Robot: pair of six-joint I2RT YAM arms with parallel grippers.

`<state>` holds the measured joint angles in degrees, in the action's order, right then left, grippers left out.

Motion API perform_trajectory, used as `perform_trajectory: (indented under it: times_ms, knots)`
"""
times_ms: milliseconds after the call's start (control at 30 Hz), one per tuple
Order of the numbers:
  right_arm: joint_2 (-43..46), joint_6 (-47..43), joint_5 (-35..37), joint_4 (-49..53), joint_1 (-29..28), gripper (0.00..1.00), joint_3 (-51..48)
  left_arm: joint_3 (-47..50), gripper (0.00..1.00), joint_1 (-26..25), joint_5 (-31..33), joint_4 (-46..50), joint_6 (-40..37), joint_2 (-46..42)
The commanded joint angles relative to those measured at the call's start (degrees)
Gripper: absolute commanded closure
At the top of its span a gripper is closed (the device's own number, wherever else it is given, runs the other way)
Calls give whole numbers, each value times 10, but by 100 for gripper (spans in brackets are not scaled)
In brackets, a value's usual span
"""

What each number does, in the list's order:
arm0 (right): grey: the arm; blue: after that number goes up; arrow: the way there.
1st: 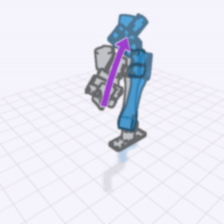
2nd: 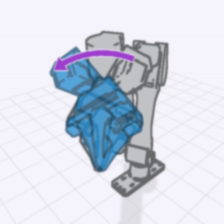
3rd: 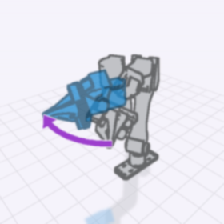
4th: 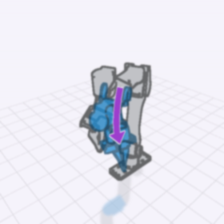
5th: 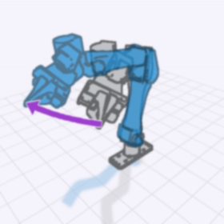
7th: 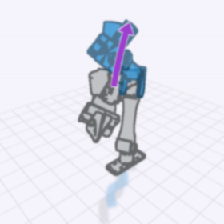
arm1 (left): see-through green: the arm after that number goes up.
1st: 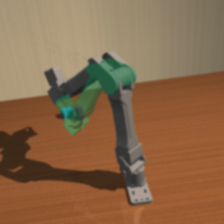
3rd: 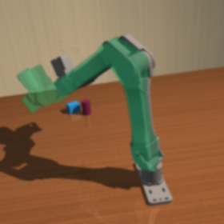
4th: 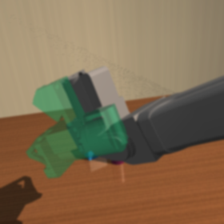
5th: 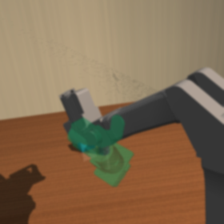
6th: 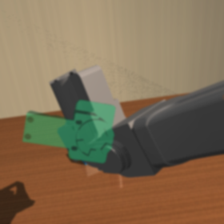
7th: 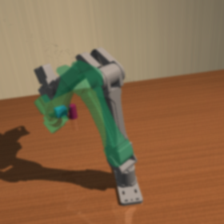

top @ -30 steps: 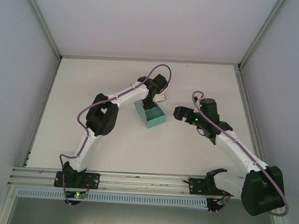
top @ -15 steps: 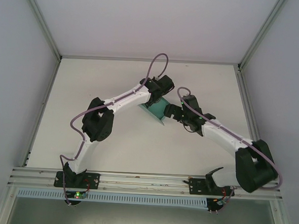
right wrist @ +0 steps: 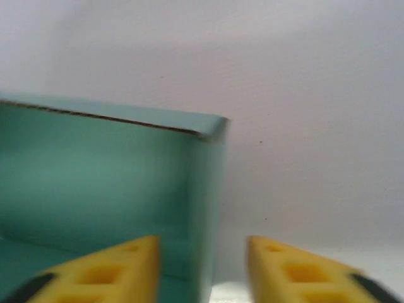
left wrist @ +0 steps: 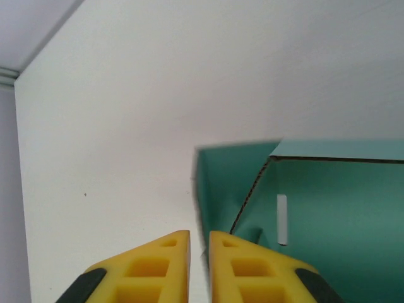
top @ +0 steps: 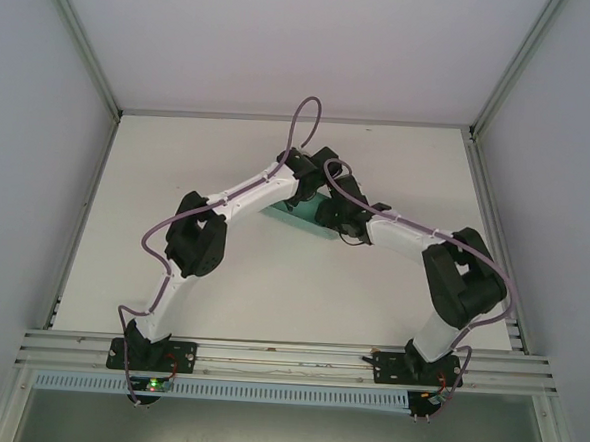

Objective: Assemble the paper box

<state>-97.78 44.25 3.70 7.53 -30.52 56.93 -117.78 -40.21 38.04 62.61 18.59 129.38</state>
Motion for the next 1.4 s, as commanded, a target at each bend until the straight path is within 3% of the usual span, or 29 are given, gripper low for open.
perform_trajectory:
  times_ms: [0, 100, 267, 300, 333, 467, 733, 967, 1133, 1267, 1367]
  knots:
    - [-25, 5, 29, 12, -7, 73, 30, -11, 78, -9, -22, 23, 23, 5]
    - [-44, 8, 30, 22, -6, 79, 37, 10, 58, -8, -62, 1, 9, -12]
    - [-58, -12, 46, 73, -7, 82, 70, 46, 33, -1, -72, -31, 2, -61]
    - [-61, -15, 51, 93, -7, 82, 81, 56, 22, 4, -75, -36, 2, -73]
    - [-66, -22, 52, 109, -8, 81, 89, 69, 1, 11, -77, -44, 5, -89]
    - [-83, -24, 51, 162, -7, 80, 112, 143, 0, 48, -125, -96, 14, -164]
    - [-110, -14, 31, 159, -6, 83, 116, 310, 0, 146, -296, -235, 46, -306]
    - [-99, -31, 41, 158, -11, 100, 129, 351, 0, 181, -294, -236, 62, -327]
    - [-59, -79, 127, 149, -25, 100, 129, 395, 0, 195, -333, -273, 68, -356]
    - [-4, -145, 227, 75, -37, 100, 110, 461, 0, 207, -400, -340, 51, -418]
    - [64, -224, 261, -98, -45, 100, 37, 547, 0, 234, -472, -441, 49, -485]
